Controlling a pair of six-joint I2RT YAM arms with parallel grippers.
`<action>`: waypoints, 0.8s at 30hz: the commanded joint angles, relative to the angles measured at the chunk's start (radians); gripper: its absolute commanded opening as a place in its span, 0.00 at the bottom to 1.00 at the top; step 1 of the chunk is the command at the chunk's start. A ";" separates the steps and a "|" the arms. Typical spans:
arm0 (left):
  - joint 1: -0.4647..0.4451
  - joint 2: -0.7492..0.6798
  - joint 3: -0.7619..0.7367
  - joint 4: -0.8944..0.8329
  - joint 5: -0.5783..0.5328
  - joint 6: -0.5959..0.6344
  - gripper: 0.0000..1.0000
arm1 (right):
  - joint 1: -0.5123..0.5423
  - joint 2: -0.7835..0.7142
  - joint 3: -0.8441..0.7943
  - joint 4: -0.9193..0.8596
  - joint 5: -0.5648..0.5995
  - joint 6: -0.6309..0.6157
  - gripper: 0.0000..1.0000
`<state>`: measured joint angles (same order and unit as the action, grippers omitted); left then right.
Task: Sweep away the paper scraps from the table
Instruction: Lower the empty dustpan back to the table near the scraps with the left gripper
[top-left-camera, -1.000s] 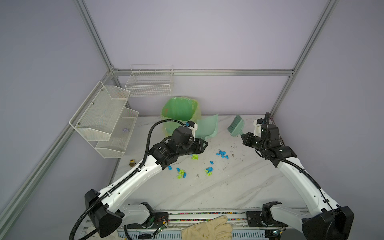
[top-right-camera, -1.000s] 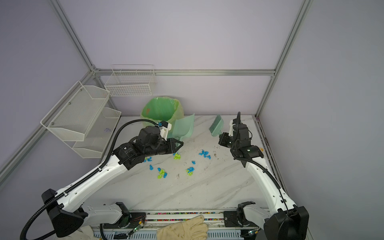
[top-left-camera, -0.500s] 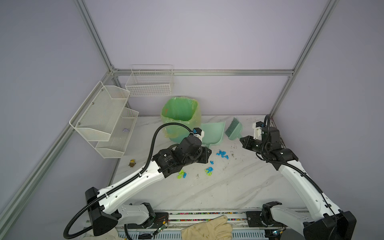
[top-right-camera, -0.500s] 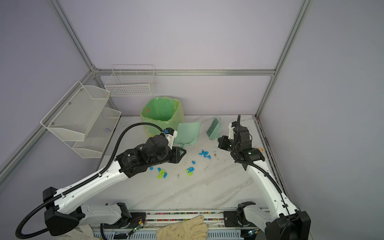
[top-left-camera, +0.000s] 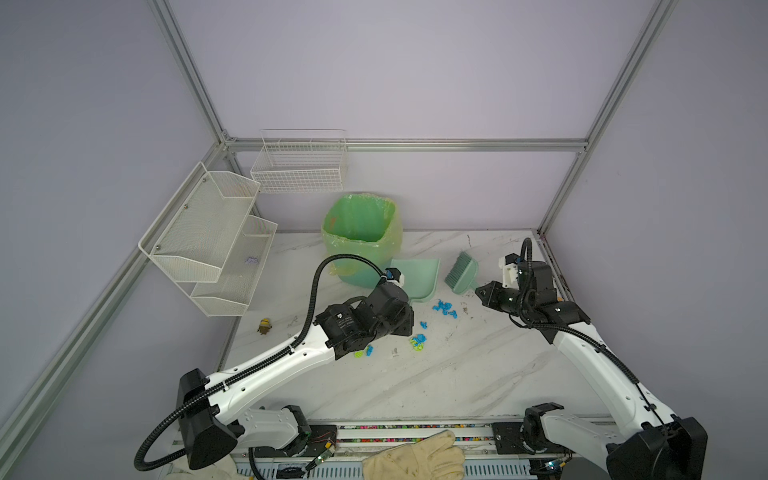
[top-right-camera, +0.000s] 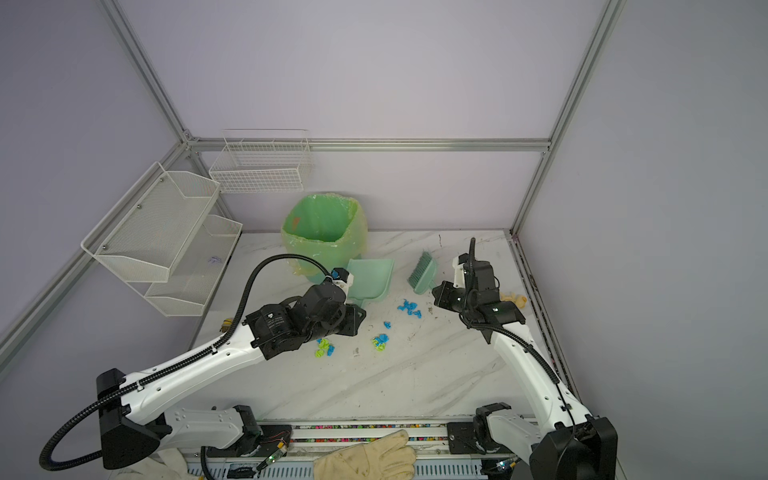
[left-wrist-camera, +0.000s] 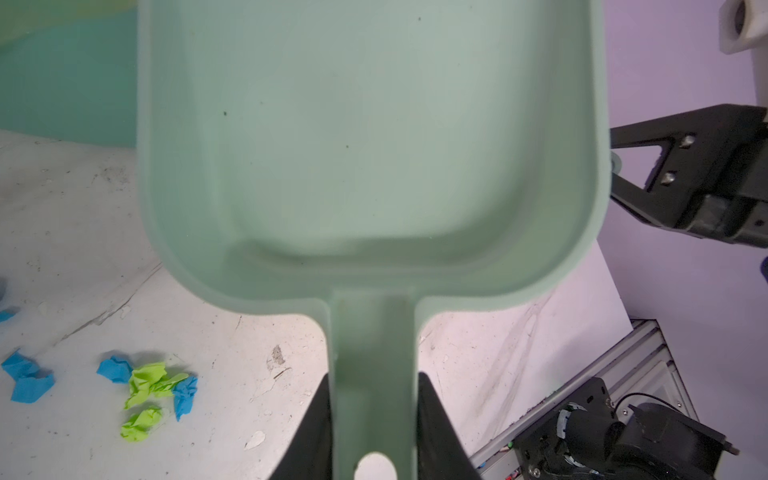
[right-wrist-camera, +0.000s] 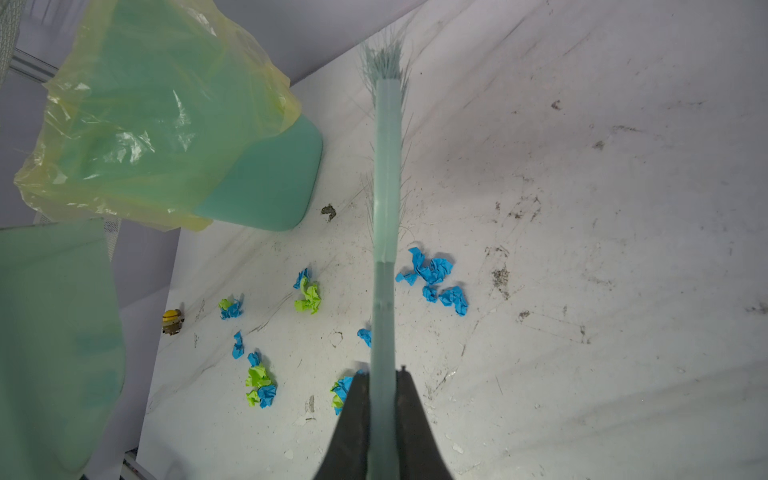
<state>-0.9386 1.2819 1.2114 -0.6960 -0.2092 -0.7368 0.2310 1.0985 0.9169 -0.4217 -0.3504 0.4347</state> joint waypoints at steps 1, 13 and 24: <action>-0.005 -0.006 -0.040 -0.011 -0.063 0.018 0.00 | 0.004 -0.008 -0.011 0.024 -0.042 0.020 0.00; 0.002 0.025 -0.084 -0.064 -0.115 0.014 0.00 | 0.082 0.049 -0.039 0.095 -0.041 0.116 0.00; 0.032 0.071 -0.068 -0.086 -0.124 0.073 0.00 | 0.166 0.164 -0.057 0.130 0.008 0.175 0.00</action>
<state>-0.9115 1.3315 1.1549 -0.7860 -0.3111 -0.7101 0.3939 1.2423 0.8616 -0.3149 -0.3737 0.5953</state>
